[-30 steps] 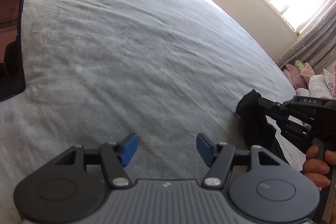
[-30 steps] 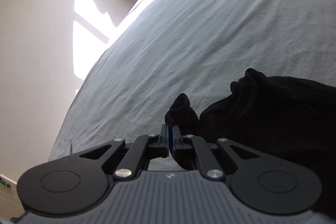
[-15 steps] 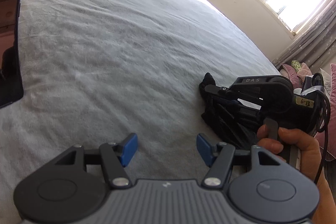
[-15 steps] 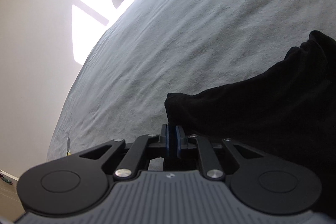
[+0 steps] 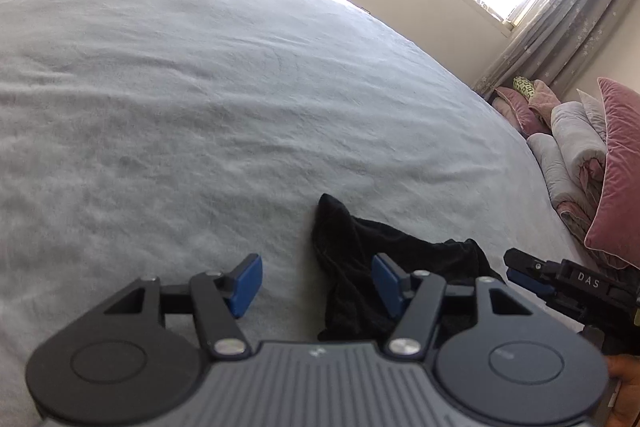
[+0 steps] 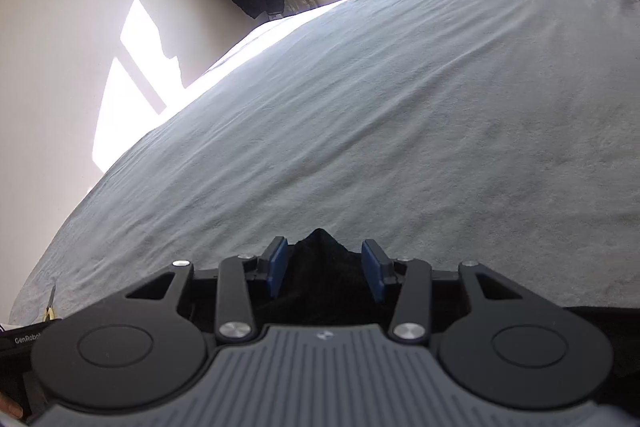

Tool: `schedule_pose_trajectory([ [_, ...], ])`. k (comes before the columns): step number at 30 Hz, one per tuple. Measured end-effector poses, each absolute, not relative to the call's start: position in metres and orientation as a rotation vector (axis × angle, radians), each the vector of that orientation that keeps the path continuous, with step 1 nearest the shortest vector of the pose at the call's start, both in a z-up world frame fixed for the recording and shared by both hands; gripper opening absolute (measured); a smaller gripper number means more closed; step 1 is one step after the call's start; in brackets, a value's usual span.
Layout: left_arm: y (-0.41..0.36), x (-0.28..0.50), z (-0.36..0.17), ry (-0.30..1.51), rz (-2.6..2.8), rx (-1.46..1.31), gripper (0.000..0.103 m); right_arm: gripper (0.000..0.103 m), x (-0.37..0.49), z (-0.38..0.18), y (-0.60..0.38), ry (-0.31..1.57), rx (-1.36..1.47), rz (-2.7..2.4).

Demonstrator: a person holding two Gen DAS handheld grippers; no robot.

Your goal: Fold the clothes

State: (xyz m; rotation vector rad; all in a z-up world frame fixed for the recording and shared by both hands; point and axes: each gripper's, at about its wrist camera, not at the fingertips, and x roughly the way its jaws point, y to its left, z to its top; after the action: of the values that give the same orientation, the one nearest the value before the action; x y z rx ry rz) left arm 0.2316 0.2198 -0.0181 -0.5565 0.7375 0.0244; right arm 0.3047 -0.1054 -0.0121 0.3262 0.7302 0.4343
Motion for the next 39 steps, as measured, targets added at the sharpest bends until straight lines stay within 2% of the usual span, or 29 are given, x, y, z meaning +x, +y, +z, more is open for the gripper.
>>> schedule_pose_trajectory([
  [2, 0.225, 0.247, -0.028, 0.729, 0.007, -0.601, 0.048, 0.045, 0.309, -0.018, -0.104, 0.721, 0.275, 0.438],
  [6, 0.222, 0.258, -0.036, 0.678, -0.032, -0.608, 0.045, 0.043, 0.314, -0.021, -0.106, 0.717, 0.219, 0.481],
  [10, 0.217, 0.257, -0.043, 0.639, -0.031, -0.58, 0.031, 0.042, 0.304, -0.017, -0.109, 0.693, 0.168, 0.508],
  [15, 0.206, 0.254, -0.046, 0.598, -0.032, -0.504, 0.024, 0.039, 0.281, -0.017, -0.095, 0.653, -0.037, 0.573],
  [16, 0.208, 0.255, -0.047, 0.598, -0.027, -0.509, 0.016, 0.039, 0.281, -0.022, -0.089, 0.648, -0.087, 0.566],
  [17, 0.21, 0.257, -0.048, 0.599, -0.021, -0.518, 0.007, 0.037, 0.282, -0.026, -0.084, 0.645, -0.135, 0.546],
  [18, 0.212, 0.258, -0.049, 0.6, -0.014, -0.527, 0.003, 0.025, 0.283, -0.031, -0.08, 0.642, -0.182, 0.527],
  [19, 0.214, 0.26, -0.05, 0.601, -0.008, -0.536, 0.001, 0.007, 0.286, -0.034, -0.078, 0.637, -0.212, 0.509],
  [25, 0.216, 0.257, -0.046, 0.568, 0.038, -0.536, 0.0, 0.007, 0.337, -0.021, -0.108, 0.635, -0.027, 0.426],
  [30, 0.219, 0.255, -0.046, 0.563, 0.05, -0.543, 0.0, 0.007, 0.362, -0.034, -0.116, 0.7, 0.046, 0.405],
  [32, 0.221, 0.255, -0.046, 0.568, 0.046, -0.555, 0.001, 0.011, 0.357, -0.033, -0.12, 0.694, 0.08, 0.408],
  [34, 0.225, 0.256, -0.049, 0.575, 0.026, -0.582, 0.002, 0.02, 0.351, -0.032, -0.126, 0.687, 0.126, 0.408],
  [36, 0.228, 0.256, -0.052, 0.574, 0.004, -0.614, 0.007, 0.026, 0.343, -0.031, -0.13, 0.677, 0.149, 0.416],
  [39, 0.228, 0.256, -0.054, 0.562, -0.007, -0.628, 0.01, 0.029, 0.335, -0.032, -0.127, 0.656, 0.155, 0.44],
])
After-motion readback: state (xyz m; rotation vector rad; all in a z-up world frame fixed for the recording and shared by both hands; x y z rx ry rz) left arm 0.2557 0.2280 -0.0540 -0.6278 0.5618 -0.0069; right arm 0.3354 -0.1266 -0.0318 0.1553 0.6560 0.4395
